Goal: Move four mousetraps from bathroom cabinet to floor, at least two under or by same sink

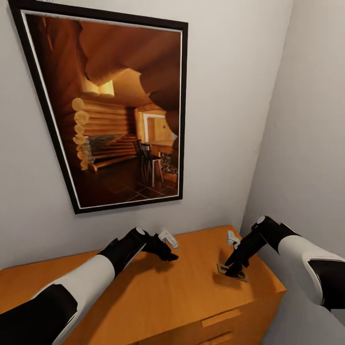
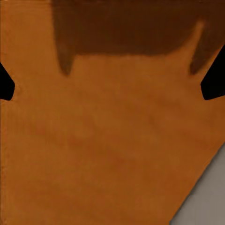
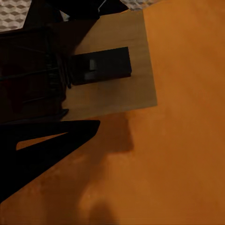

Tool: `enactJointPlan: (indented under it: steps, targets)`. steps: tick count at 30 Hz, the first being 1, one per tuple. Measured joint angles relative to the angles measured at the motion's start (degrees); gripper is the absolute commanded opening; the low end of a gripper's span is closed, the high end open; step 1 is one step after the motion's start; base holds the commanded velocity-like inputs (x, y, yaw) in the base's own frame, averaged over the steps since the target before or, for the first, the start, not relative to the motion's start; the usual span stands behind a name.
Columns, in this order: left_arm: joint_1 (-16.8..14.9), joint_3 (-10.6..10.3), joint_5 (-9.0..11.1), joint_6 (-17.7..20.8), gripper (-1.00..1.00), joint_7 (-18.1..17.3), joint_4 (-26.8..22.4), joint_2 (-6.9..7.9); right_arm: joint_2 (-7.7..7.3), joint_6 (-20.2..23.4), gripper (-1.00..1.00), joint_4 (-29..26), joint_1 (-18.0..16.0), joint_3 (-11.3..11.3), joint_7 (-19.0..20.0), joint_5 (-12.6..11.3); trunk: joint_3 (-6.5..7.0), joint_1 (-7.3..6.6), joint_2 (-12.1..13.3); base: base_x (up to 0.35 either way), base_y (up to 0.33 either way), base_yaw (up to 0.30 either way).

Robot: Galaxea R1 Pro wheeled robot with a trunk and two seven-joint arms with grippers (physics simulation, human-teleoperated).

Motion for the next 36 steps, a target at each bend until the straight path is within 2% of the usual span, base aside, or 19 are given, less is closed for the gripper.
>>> enactJointPlan:
  steps: [7,16,36]
  targets:
    - [0.0,-0.1,0.0,0.0,1.00,0.0,0.0,0.00,0.05,0.0,-1.00,0.0,0.0,0.0,0.0,0.0,0.00,-0.01,0.0,-0.216,0.172,-0.092]
    - [0.0,-0.1,0.0,0.1,1.00,0.0,0.0,0.00,0.05,0.0,-1.00,0.0,0.0,0.0,0.0,0.0,0.00,-0.03,0.0,-0.016,0.189,-0.002]
    - [0.0,-0.2,0.0,0.1,1.00,0.0,0.0,-0.19,0.16,-0.1,-1.00,0.1,0.0,0.0,-0.1,0.1,0.00,-0.03,0.0,0.083,0.184,0.000]
